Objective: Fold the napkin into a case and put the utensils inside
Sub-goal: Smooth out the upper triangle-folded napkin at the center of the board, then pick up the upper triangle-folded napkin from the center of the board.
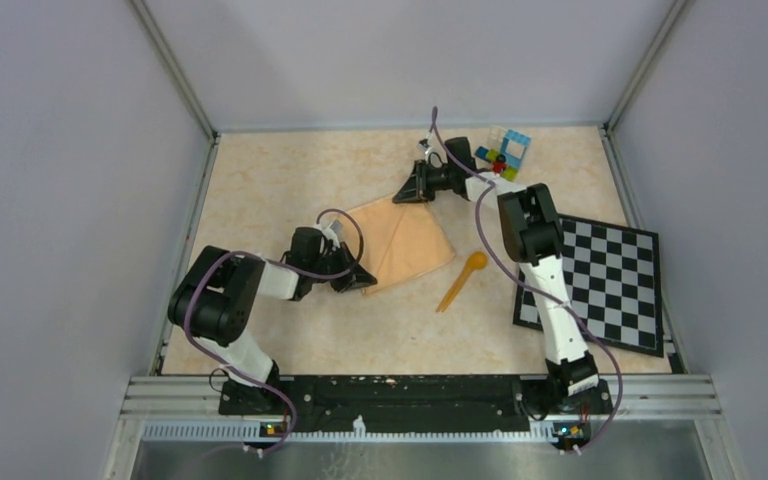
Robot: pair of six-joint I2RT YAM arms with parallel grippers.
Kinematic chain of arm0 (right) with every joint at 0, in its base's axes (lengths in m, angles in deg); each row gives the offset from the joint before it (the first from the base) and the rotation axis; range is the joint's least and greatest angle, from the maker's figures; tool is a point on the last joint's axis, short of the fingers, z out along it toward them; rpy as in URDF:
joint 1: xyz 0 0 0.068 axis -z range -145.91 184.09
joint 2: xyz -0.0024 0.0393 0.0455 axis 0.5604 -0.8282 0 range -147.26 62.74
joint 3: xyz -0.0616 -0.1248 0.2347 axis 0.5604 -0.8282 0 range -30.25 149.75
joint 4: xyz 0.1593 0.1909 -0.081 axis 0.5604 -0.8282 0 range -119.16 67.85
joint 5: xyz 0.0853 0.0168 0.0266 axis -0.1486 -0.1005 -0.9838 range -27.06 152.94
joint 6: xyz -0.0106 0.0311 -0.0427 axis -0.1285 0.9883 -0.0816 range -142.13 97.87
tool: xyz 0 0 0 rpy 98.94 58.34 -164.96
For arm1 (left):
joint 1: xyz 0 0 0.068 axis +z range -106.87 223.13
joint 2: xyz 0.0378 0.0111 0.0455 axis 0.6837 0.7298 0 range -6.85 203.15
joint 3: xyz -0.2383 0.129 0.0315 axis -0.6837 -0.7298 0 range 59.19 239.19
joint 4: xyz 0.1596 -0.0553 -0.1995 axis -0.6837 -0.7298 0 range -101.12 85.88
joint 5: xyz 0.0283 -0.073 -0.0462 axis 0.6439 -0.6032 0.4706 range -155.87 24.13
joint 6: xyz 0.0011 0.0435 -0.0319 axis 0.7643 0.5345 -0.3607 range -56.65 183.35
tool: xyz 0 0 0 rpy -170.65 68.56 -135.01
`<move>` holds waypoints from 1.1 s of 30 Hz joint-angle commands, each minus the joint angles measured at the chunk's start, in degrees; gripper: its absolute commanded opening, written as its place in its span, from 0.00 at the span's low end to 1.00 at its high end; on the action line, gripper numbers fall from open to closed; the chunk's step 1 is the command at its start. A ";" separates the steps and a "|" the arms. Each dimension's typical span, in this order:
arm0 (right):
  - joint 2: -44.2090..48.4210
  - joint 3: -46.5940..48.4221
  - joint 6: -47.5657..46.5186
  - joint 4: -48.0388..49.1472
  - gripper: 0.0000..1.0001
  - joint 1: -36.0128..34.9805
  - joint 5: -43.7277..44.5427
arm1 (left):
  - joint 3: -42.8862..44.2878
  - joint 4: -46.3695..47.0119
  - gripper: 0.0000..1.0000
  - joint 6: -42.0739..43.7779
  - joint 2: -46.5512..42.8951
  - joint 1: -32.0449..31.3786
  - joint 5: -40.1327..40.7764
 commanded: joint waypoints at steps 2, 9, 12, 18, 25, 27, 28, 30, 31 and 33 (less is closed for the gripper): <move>-4.93 7.08 0.99 0.22 0.12 1.62 0.12 | -4.38 -3.99 0.00 1.52 1.03 0.01 4.10; -11.95 20.53 0.16 -9.38 0.14 1.99 6.35 | -4.88 -4.17 0.00 1.78 0.23 -0.02 4.01; -14.49 27.69 1.17 -10.62 0.16 2.10 7.07 | -4.52 -4.95 0.00 2.03 -0.64 -0.02 3.82; -10.89 35.89 2.89 -15.09 0.23 2.02 7.07 | -2.78 -8.53 0.04 1.99 -5.52 -0.11 2.97; 12.97 17.77 -1.80 -24.95 0.29 1.41 14.82 | 4.22 -17.95 0.40 2.09 -16.44 -0.04 1.12; 21.55 7.78 -4.39 -25.91 0.30 -0.26 18.73 | 7.15 -21.34 0.46 2.88 -19.31 -0.02 1.47; 25.04 1.61 -5.03 -24.54 0.30 -1.64 19.79 | 8.68 -23.07 0.48 3.52 -20.38 0.06 2.30; 32.50 -11.30 -4.35 -19.02 0.30 -5.05 20.42 | 12.18 -29.06 0.52 5.03 -21.23 0.93 5.08; 35.51 -17.66 -3.46 -15.29 0.29 -6.87 20.03 | 13.86 -31.49 0.54 6.14 -21.20 2.28 6.91; 40.72 -28.72 -2.10 -9.60 0.28 -10.82 20.19 | 17.18 -34.81 0.56 7.76 -20.28 4.98 8.12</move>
